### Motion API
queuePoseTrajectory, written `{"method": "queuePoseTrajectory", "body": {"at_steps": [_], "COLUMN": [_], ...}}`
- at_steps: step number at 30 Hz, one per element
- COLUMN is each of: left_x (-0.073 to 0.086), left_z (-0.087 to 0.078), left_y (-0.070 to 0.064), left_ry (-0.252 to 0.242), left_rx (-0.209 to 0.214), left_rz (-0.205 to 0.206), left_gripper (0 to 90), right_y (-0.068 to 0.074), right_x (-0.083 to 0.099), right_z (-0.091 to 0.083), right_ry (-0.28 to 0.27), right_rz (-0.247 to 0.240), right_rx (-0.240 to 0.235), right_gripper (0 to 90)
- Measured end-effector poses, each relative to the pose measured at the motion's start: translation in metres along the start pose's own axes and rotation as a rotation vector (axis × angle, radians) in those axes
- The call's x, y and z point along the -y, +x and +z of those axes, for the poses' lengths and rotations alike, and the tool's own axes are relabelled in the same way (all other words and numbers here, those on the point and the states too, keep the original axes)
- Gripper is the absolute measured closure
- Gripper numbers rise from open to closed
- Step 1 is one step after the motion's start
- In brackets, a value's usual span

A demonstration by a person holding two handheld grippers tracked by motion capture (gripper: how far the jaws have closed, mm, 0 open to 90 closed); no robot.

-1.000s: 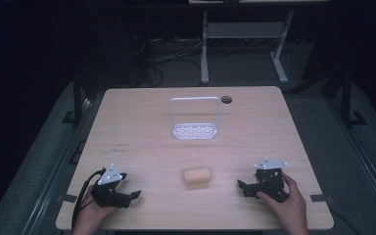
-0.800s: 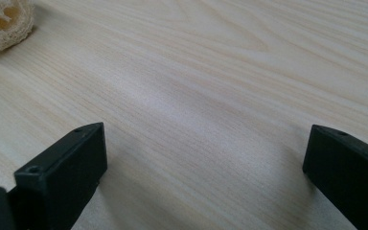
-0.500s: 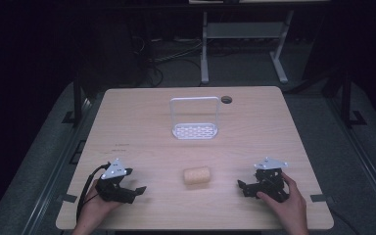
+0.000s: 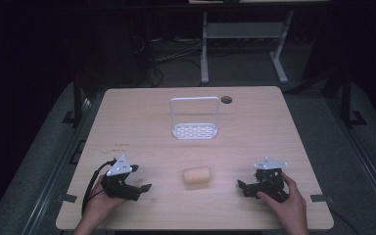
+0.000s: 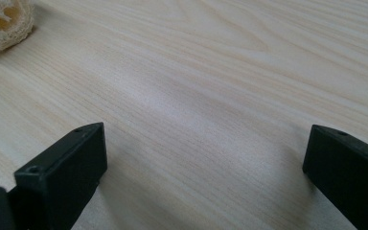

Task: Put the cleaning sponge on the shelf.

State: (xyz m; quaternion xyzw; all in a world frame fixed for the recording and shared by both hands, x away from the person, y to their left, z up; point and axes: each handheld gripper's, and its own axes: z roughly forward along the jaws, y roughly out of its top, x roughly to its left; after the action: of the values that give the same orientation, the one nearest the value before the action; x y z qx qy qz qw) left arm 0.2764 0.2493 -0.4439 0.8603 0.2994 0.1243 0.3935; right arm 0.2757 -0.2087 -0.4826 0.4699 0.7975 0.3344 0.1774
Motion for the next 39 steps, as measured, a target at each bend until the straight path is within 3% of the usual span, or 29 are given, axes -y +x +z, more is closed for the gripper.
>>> {"method": "queuePoseTrajectory", "body": {"at_steps": [25, 39], "left_x": [-0.029, -0.043], "left_z": [0.013, 0.024], "left_y": [-0.004, -0.009], "left_ry": [0.013, 0.029], "left_rx": [0.072, 0.113], "left_rz": [0.055, 0.118], "left_gripper": [14.1, 14.1], "right_y": [0.000, 0.000], "right_x": [0.000, 0.000], "right_z": [0.000, 0.000], "right_ry": [0.000, 0.001], "right_rz": [-0.005, -0.005], "right_rx": [0.001, 0.000], "right_gripper": [0.9, 0.9]}}
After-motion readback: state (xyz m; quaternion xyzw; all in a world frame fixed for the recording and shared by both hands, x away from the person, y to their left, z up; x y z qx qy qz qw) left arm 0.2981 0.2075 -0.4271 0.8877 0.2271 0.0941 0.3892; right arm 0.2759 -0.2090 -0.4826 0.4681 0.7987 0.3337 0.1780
